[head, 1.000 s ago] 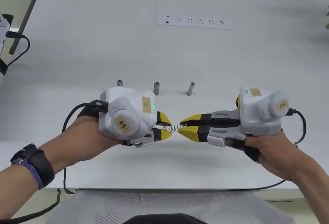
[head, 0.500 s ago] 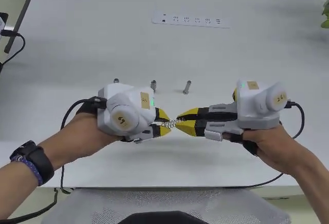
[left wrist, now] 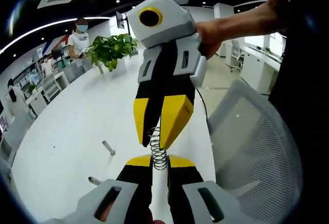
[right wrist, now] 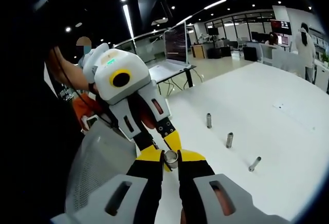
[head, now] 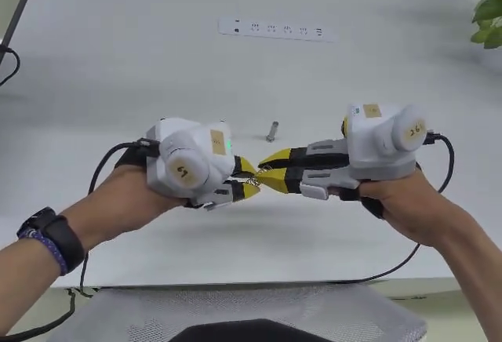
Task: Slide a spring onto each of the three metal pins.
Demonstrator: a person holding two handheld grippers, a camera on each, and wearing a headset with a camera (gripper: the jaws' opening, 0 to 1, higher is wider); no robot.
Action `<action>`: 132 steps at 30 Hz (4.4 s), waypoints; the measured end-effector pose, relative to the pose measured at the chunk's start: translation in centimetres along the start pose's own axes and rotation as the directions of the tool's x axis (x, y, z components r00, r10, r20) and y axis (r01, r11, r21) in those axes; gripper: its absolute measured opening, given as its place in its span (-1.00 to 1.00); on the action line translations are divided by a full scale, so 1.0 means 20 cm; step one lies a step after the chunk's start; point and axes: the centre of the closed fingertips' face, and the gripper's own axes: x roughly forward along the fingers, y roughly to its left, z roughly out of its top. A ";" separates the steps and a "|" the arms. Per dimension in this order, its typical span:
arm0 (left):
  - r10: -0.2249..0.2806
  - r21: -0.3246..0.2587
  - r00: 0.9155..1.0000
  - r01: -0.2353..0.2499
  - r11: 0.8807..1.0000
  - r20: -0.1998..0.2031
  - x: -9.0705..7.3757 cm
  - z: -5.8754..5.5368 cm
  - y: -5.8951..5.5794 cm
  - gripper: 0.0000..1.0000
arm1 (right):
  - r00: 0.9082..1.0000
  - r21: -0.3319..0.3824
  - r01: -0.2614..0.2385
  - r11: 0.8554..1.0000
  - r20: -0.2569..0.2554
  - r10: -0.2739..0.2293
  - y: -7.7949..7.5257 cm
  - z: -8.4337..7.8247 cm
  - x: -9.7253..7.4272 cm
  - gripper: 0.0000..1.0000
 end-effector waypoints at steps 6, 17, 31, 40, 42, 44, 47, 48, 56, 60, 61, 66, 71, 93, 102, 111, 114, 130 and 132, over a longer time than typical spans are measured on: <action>0.000 -0.007 1.000 0.000 1.000 0.010 0.02 0.01 0.00 -0.96 | 1.000 -0.012 0.011 1.000 -0.019 -0.011 -0.01 -0.01 -0.01 -0.82; -0.003 -0.014 1.000 0.003 1.000 0.022 0.03 0.03 0.00 -0.96 | 0.998 -0.031 0.022 0.999 -0.061 -0.024 -0.02 -0.03 -0.03 -0.79; -0.004 -0.018 0.999 0.004 1.000 0.035 0.03 0.04 0.00 -0.96 | 0.977 -0.161 -0.002 0.987 -0.209 -0.032 -0.03 -0.05 -0.11 -0.46; -0.015 -0.011 0.999 0.015 1.000 0.034 0.05 0.05 0.00 -0.96 | 0.972 -0.180 -0.020 0.984 -0.235 -0.024 -0.03 -0.06 -0.12 -0.47; -0.020 -0.007 0.999 0.020 1.000 0.034 0.06 0.06 -0.01 -0.96 | 0.969 -0.188 -0.025 0.982 -0.246 -0.023 -0.04 -0.06 -0.12 -0.48; -0.024 -0.004 0.999 0.024 1.000 0.034 0.06 0.06 -0.02 -0.96 | 0.965 -0.202 -0.033 0.979 -0.263 -0.021 -0.04 -0.07 -0.12 -0.49; -0.028 -0.001 0.999 0.028 1.000 0.035 0.07 0.06 -0.02 -0.96 | 0.957 -0.224 -0.048 0.974 -0.291 -0.020 -0.04 -0.08 -0.12 -0.51; -0.029 -0.001 0.999 0.029 1.000 0.035 0.07 0.07 -0.02 -0.96 | 0.954 -0.230 -0.052 0.972 -0.298 -0.019 -0.04 -0.09 -0.12 -0.52; -0.039 0.005 0.999 0.038 0.999 0.030 0.07 0.06 -0.03 -0.96 | 0.937 -0.268 -0.094 0.959 -0.350 -0.006 -0.02 -0.12 -0.09 -0.55; -0.041 0.008 0.999 0.041 0.999 0.028 0.07 0.06 -0.04 -0.96 | 0.931 -0.285 -0.107 0.953 -0.366 -0.005 -0.02 -0.13 -0.08 -0.57; -0.043 0.008 0.999 0.042 0.999 0.027 0.07 0.06 -0.04 -0.96 | 0.928 -0.289 -0.109 0.951 -0.371 -0.006 -0.02 -0.13 -0.08 -0.57; -0.044 0.013 0.999 0.044 0.999 0.025 0.07 0.05 -0.05 -0.96 | 0.920 -0.306 -0.124 0.944 -0.392 -0.006 -0.02 -0.15 -0.08 -0.59; -0.050 0.018 0.998 0.050 0.999 0.026 0.07 0.06 -0.05 -0.96 | 0.915 -0.321 -0.138 0.937 -0.403 -0.003 -0.01 -0.16 -0.07 -0.64; -0.070 -0.025 0.997 0.070 0.997 0.016 0.09 0.05 -0.07 -0.67 | 0.904 -0.354 -0.165 0.921 -0.427 -0.002 0.00 -0.18 -0.06 -0.82; -0.058 -0.036 0.998 0.059 0.998 0.031 0.07 0.05 -0.07 -0.63 | 0.903 -0.346 -0.157 0.925 -0.429 -0.007 0.00 -0.20 -0.07 -0.82; -0.017 -0.100 0.999 0.021 0.995 0.048 0.03 0.03 -0.01 -0.53 | 0.902 -0.338 -0.133 0.932 -0.430 -0.027 -0.06 -0.21 -0.10 -0.82; -0.002 -0.116 0.999 0.007 0.993 0.048 0.01 0.02 0.00 -0.48 | 0.903 -0.335 -0.124 0.934 -0.427 -0.033 -0.08 -0.21 -0.11 -0.82; 0.083 -0.211 0.995 -0.071 0.975 0.049 -0.11 -0.07 0.09 -0.34 | 0.890 -0.313 -0.066 0.947 -0.448 -0.086 -0.22 -0.26 -0.16 -0.82; 0.093 -0.222 0.995 -0.081 0.972 0.042 -0.12 -0.09 0.09 -0.30 | 0.888 -0.310 -0.060 0.949 -0.450 -0.091 -0.23 -0.26 -0.16 -0.82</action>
